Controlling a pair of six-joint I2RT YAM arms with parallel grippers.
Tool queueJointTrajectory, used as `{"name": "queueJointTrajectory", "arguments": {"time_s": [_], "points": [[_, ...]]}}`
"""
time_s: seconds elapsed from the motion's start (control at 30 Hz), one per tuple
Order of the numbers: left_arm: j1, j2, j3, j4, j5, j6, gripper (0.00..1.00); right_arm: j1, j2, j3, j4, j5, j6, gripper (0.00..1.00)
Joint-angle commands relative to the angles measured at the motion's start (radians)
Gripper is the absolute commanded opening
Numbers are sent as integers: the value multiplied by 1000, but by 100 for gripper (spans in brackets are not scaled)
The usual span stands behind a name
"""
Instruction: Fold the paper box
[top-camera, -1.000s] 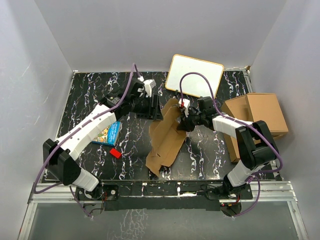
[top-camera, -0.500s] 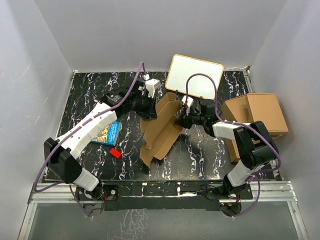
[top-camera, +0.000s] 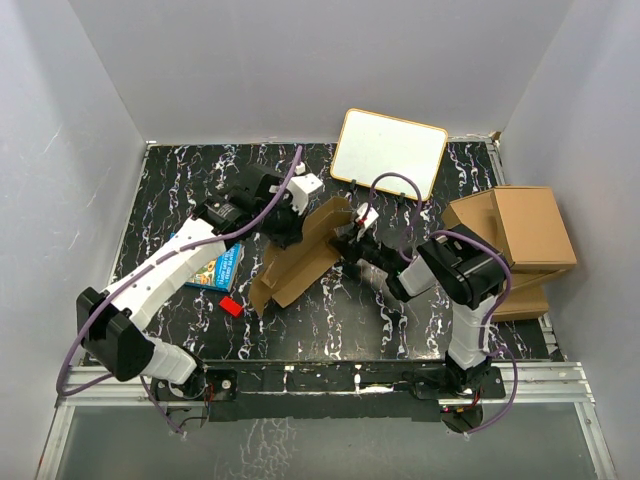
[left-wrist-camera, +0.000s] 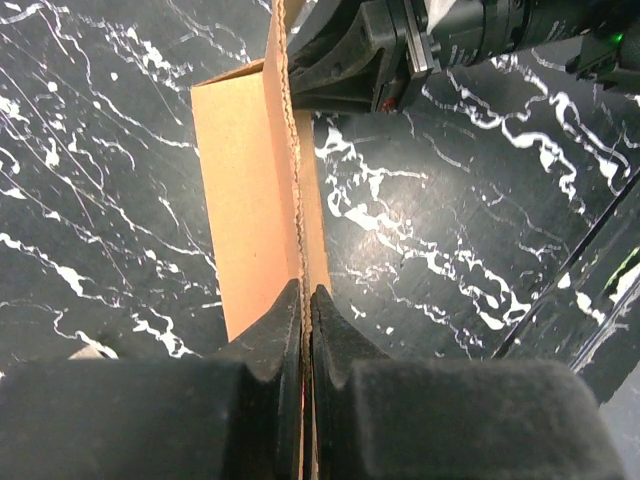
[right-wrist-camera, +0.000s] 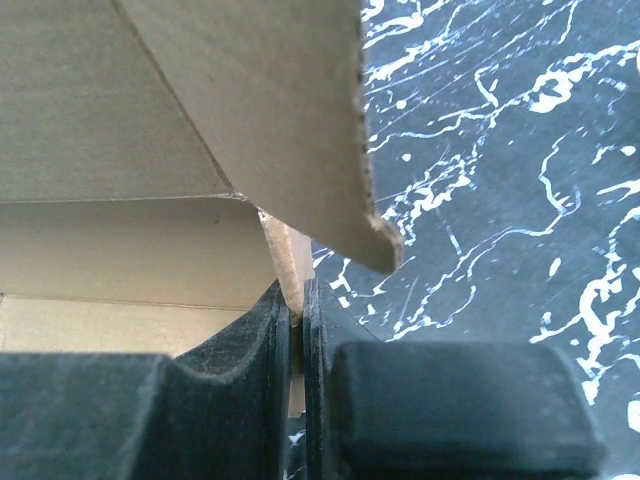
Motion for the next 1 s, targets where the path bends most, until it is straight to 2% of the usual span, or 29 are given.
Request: {"name": "queueJointTrajectory", "arguments": {"time_s": [0.0, 0.13, 0.27, 0.43, 0.97], "points": [[-3, -112, -49, 110, 30, 41, 0, 30, 35, -19, 306, 109, 76, 8], [-3, -137, -100, 148, 61, 26, 0, 44, 41, -29, 330, 123, 90, 8], [-3, -134, -119, 143, 70, 13, 0, 46, 30, -38, 307, 116, 127, 15], [-3, -134, -137, 128, 75, 10, 0, 46, 28, -41, 259, 87, 148, 17], [-3, -172, -196, 130, 130, -22, 0, 46, -23, -108, 255, 18, 100, 26]]}}
